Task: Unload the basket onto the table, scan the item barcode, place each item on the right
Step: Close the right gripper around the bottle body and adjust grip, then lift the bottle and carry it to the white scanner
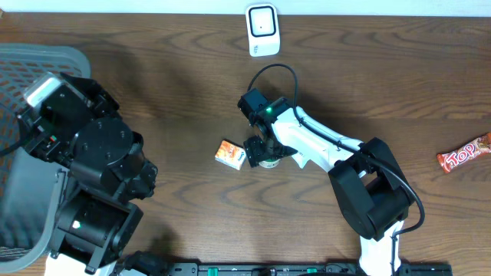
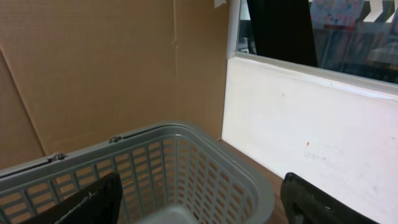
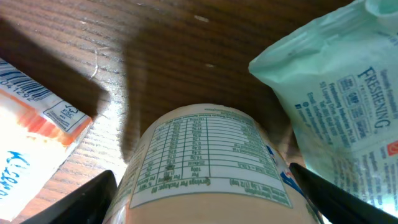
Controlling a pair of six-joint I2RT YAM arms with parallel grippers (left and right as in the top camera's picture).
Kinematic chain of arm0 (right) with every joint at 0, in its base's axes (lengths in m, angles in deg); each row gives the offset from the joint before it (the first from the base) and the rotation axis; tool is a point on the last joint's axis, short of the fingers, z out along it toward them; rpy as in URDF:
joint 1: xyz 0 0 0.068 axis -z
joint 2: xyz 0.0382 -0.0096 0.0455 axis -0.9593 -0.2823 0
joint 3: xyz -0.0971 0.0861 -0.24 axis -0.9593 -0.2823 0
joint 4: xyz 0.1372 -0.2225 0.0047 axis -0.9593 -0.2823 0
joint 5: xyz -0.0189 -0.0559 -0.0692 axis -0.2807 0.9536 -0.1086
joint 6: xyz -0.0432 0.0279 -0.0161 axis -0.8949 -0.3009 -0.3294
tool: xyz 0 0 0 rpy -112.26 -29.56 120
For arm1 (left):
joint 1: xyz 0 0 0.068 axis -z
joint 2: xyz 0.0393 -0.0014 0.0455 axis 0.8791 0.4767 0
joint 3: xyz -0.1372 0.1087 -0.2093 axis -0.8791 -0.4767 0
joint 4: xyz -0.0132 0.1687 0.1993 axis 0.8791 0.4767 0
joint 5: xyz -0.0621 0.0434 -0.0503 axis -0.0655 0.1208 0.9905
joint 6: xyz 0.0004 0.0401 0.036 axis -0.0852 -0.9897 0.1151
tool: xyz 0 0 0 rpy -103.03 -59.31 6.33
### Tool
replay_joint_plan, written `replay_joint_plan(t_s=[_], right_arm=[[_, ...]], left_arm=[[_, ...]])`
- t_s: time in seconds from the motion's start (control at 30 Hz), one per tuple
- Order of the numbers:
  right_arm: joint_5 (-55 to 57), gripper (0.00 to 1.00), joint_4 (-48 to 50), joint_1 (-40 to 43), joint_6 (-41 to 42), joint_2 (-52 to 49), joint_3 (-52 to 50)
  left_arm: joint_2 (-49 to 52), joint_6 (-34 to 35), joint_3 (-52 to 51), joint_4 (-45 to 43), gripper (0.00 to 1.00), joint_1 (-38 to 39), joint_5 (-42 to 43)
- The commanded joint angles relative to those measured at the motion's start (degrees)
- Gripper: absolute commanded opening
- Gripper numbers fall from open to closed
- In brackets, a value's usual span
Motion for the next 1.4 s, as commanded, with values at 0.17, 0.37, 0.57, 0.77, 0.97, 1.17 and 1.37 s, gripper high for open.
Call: replay_joint_plan(t_s=[0.17,0.37,0.57,0.77,0.97,1.17,1.37], right_arm=[[-0.3,0.55,0.1,0.0,4.3,0.1,-0.8],[-3.4,0.5,-3.1,0.3,4.5,0.2,1.5],[-12.7,0.45,-11.1,2.3,3.0,0.2,6.9],[-19.6,0.44,-21.8,5.6,-2.3,0.2,12.5],[-23.9,0.5,-33.2,9.1,-7.1,0.2,16.3],[-27.3,0.49,-39.7,12.9,-9.7,0.2,16.5],[-28.9,0.5,-44.3,14.9,-10.8,0.2,16.5]], left_arm=[[0.9,-0.8,0.0,0.2,0.82,-0.3,-0.9],[0.9,-0.8,0.0,0.2,0.82,-0.3,-0.9],[0.9,-0.8,0.0,0.2,0.82,-0.3,-0.9],[0.9,-0.8,0.0,0.2,0.82,-0.3,-0.9],[0.9,-0.8,0.0,0.2,0.82,-0.3,-0.9],[0.9,-0.8,0.0,0.2,0.82,-0.3,-0.9],[0.9,-0.8,0.0,0.2,0.82,-0.3,-0.9]])
